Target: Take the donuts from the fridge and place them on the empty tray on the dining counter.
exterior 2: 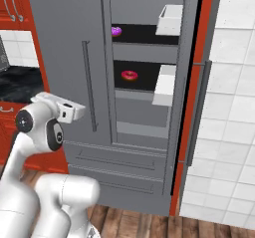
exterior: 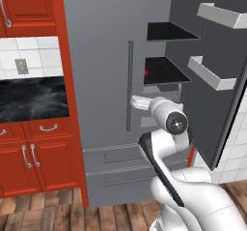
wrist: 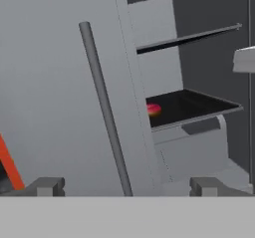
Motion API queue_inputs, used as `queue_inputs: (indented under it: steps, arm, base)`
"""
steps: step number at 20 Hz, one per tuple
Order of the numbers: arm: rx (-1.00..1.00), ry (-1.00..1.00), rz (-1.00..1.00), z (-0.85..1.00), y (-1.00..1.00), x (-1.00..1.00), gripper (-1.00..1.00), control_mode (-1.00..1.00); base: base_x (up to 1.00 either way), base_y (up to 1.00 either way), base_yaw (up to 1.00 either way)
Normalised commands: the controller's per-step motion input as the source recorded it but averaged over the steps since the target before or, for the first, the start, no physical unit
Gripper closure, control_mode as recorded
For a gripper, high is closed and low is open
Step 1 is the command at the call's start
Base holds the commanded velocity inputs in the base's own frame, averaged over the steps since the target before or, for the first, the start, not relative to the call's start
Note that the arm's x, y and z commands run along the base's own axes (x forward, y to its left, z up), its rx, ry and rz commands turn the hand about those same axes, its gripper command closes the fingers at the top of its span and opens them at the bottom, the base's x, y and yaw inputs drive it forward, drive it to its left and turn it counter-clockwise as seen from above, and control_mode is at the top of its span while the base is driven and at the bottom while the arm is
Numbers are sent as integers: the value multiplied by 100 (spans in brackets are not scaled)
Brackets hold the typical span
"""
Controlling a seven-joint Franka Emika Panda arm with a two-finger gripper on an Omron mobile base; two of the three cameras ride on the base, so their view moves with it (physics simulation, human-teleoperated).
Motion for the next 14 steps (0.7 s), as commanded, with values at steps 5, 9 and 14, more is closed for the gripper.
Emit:
queue_inputs:
  steps: [5, 9, 14]
  arm:
    - [-7, 5, 3, 31, 21, 49, -100, -100]
    - [-17, 13, -1, 47, -9, 71, -100, -100]
    - [-3, 26, 5, 13, 0, 100, -100, -100]
  base:
    - [0, 0, 0]
    - [0, 0, 0]
    - [0, 0, 0]
